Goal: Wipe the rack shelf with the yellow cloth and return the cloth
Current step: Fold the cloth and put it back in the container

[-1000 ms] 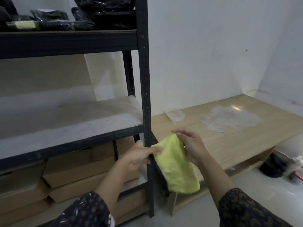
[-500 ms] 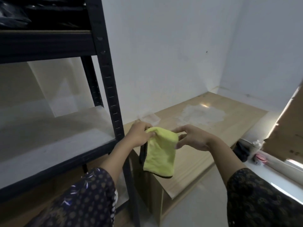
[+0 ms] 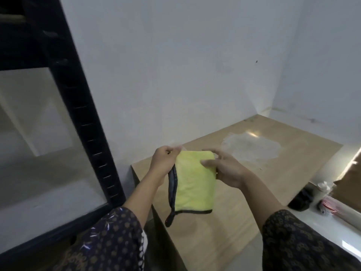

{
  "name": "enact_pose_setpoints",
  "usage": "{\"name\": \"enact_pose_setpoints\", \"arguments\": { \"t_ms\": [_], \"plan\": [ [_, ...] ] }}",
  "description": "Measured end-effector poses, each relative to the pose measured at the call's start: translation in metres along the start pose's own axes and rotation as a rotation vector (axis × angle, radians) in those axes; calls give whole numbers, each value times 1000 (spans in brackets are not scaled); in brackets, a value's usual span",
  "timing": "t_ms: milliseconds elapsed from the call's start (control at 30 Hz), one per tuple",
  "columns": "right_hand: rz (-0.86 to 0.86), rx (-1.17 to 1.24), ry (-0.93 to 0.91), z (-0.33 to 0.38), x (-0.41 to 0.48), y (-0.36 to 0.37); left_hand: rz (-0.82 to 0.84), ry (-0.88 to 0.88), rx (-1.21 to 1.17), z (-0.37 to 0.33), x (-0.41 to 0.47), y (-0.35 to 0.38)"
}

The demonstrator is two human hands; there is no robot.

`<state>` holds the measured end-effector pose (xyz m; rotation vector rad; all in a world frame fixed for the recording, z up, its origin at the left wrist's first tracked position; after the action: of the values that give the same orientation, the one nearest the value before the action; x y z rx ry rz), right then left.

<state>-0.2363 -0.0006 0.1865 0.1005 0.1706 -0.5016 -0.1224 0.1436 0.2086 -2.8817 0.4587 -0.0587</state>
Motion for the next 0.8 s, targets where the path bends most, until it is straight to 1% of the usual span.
{"name": "enact_pose_setpoints", "arguments": {
  "t_ms": [67,133,167,233,267,333,367,400,433,500,533,600,633,700,733,800],
  "plan": [
    [-22,26,2,5,33,-10,72,-62,46,9,21,16],
    [56,2,9,12,64,-12,209,-57,158,10,39,36],
    [90,-46,12,15,79,-14,276,-83,159,12,48,48],
    [66,-212,-28,20,113,-23,379,-244,20,22,64,72],
    [4,-305,-66,23,131,-31,377,-330,-79,27,71,83],
    [-208,-457,-134,27,162,-54,263,-413,-244,36,92,100],
    [-311,-508,-132,24,174,-66,188,-429,-319,41,102,107],
    [-364,-518,-84,17,184,-75,124,-435,-384,44,111,114],
    [-342,-479,25,4,191,-77,64,-437,-429,48,118,119],
    [-156,-295,316,-30,199,-64,-46,-440,-479,58,132,127],
    [-63,-175,431,-44,201,-55,-99,-446,-497,66,138,131],
    [44,98,537,-55,209,-39,-188,-457,-495,82,147,138],
    [61,229,558,-58,214,-33,-239,-436,-423,88,149,137],
    [57,397,560,-66,227,-23,-353,-313,-105,90,153,127],
    [48,432,540,-71,233,-19,-417,-230,47,86,153,121],
    [3,494,472,-77,249,-18,-474,-106,202,82,155,114]
  ]
}}
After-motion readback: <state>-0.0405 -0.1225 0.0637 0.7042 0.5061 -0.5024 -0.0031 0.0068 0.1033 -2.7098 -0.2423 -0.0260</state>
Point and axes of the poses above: each hand's wrist, its own x-axis towards the middle knuckle, its own y-axis out of the palm, z = x × y, the point moved 9 cm from there along x, towards the middle knuckle, and after that the axes turned 9 degrees about -z, right-handed, at the moved point
